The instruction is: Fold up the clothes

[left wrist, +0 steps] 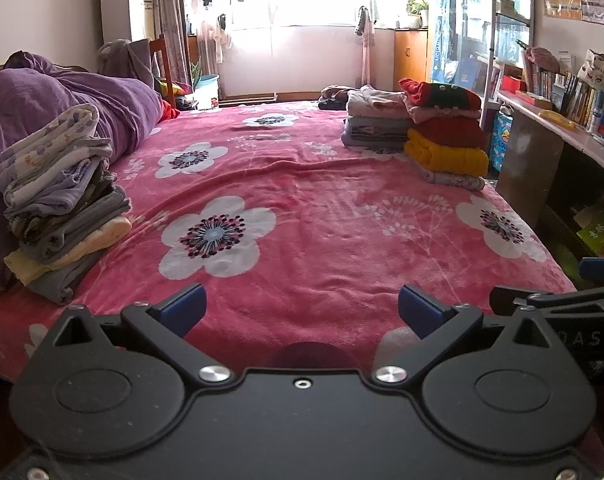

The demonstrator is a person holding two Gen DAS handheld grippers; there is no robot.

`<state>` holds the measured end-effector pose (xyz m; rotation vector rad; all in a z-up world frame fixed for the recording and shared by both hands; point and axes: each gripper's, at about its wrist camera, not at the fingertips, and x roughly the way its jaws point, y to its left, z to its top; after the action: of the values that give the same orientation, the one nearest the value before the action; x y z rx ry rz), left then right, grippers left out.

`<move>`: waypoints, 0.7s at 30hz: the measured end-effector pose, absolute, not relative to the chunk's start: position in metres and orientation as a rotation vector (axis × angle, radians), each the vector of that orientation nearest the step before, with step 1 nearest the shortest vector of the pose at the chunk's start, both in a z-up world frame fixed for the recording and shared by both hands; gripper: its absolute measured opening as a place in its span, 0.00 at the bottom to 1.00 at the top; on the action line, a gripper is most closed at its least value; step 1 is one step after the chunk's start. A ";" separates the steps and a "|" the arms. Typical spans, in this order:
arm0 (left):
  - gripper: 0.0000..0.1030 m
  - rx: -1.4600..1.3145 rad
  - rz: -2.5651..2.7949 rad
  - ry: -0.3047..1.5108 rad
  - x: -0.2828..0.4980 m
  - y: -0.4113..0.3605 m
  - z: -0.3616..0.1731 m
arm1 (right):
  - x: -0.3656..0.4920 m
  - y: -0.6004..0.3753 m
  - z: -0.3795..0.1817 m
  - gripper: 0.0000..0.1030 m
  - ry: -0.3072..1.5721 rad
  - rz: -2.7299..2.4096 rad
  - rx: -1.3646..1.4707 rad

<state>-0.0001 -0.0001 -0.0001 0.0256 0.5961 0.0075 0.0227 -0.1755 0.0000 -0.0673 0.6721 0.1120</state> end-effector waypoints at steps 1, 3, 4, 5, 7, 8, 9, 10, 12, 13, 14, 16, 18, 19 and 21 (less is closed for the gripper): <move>0.99 0.027 0.008 0.593 0.000 -0.001 0.000 | 0.023 -0.176 0.000 1.00 0.672 0.112 -0.069; 0.99 0.025 0.007 0.590 0.000 -0.001 -0.001 | 0.023 -0.176 0.000 1.00 0.671 0.111 -0.069; 0.99 0.017 0.006 0.598 0.000 -0.001 -0.001 | 0.023 -0.176 0.000 1.00 0.671 0.110 -0.071; 0.99 0.017 0.006 0.598 0.000 -0.001 -0.001 | 0.023 -0.176 0.000 1.00 0.671 0.109 -0.072; 0.99 0.019 0.006 0.594 0.000 0.000 -0.001 | 0.023 -0.176 0.000 1.00 0.670 0.106 -0.075; 0.99 0.020 0.006 0.594 0.000 0.003 -0.002 | 0.023 -0.176 0.000 1.00 0.669 0.104 -0.076; 0.99 0.020 0.006 0.594 0.001 0.003 -0.001 | 0.023 -0.176 0.000 1.00 0.669 0.106 -0.073; 0.99 0.020 0.006 0.594 0.001 0.004 0.000 | 0.023 -0.177 -0.002 1.00 0.669 0.110 -0.065; 0.99 0.024 0.007 0.593 0.000 0.001 0.000 | 0.023 -0.179 -0.005 1.00 0.669 0.118 -0.052; 0.99 0.025 0.008 0.594 0.000 0.001 0.001 | 0.023 -0.180 -0.006 1.00 0.669 0.119 -0.052; 0.99 0.026 0.010 0.596 0.000 0.001 0.002 | 0.024 -0.180 -0.007 1.00 0.670 0.120 -0.051; 0.99 0.026 0.011 0.597 -0.001 0.000 0.002 | 0.024 -0.180 -0.007 1.00 0.669 0.123 -0.052; 0.99 0.027 0.014 0.597 0.001 0.000 -0.001 | 0.023 -0.179 -0.009 1.00 0.667 0.126 -0.051; 0.99 0.027 0.016 0.597 0.001 0.000 -0.001 | 0.023 -0.178 -0.009 1.00 0.667 0.128 -0.050; 0.99 0.030 0.018 0.597 0.001 0.000 0.001 | 0.023 -0.178 -0.010 1.00 0.665 0.131 -0.048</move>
<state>0.0010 0.0002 0.0005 0.0296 0.5973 0.0180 0.0225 -0.1779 -0.0100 -0.0477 0.6654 0.1314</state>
